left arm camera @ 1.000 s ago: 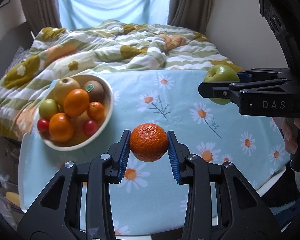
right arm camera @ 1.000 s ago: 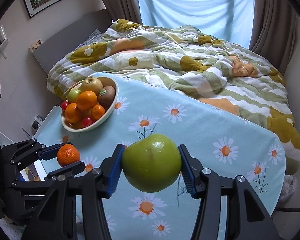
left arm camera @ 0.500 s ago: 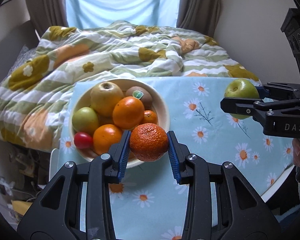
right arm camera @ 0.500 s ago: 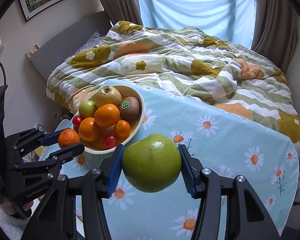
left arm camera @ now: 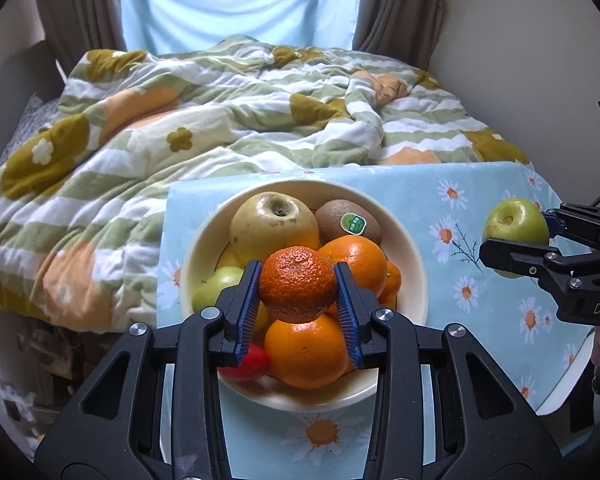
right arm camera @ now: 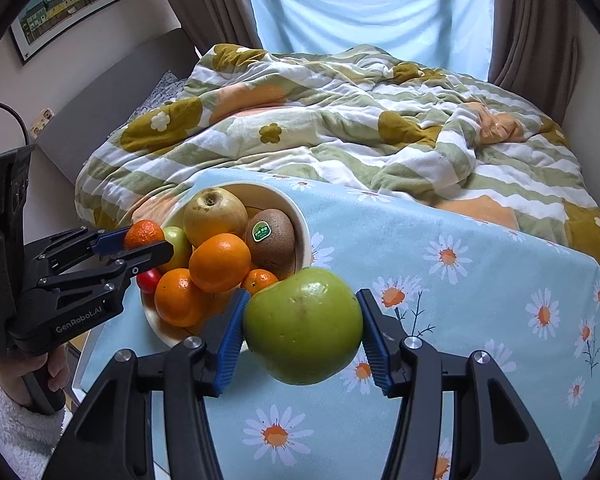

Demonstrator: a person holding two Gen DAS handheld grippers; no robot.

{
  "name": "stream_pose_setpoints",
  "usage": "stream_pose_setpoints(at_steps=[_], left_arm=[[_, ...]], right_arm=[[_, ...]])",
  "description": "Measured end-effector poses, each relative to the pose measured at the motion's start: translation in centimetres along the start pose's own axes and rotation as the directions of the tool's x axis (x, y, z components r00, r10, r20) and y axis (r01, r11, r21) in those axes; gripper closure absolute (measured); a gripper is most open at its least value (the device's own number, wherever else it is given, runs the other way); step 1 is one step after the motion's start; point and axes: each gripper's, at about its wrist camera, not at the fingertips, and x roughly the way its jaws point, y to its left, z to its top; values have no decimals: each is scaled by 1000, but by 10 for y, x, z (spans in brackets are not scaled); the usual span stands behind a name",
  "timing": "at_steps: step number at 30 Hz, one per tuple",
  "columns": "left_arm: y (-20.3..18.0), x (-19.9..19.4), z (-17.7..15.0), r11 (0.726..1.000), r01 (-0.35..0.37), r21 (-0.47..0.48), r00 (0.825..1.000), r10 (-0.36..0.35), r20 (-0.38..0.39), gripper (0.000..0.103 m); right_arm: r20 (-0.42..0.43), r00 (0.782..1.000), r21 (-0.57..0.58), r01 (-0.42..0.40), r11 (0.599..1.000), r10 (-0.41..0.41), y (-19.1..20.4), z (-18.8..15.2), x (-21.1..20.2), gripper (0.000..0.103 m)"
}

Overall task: Organize fruits
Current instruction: 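Carry the tangerine into the bowl and open the left tool, then lower the green apple onto the fruit pile in the bowl and open the right tool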

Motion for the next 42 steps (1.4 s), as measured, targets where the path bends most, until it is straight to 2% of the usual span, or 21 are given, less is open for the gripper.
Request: stream_pose_setpoints(at_steps=[7,8,9,10,11,16,26,35,42], left_arm=[[10,10,1,999,48,23,999,-48,-5,60],[10,10,1,999,38,29,999,-38,-8,52],[10,9,2,999,30,40,1000,-29,-7,21],[9,7,2,998,32,53,999,-32,-2,2],[9,3,2,997,42,60,999,-43,15,0],[7,-14,-1,998,18,64,999,-20,25,0],[-2,-36,-37,999,-37,-36,999,36,-4,0],[-19,-33,-61,990,-97,-104,995,93,-37,0],[-26,-26,-69,983,-113,-142,993,106,-58,0]], right_arm=[[1,1000,47,29,998,-29,3,2,10,53],[2,999,54,32,998,-32,3,2,9,53],[4,999,60,34,998,-34,3,1,9,53],[6,999,65,36,997,-37,4,1,8,53],[7,999,69,37,997,-38,4,0,7,53],[-1,999,54,33,998,-33,5,-1,3,53],[-16,999,-24,-36,999,36,6,9,15,53],[-38,992,-141,-122,982,118,1,25,47,53],[-72,981,-174,-188,967,178,-2,26,73,53]])
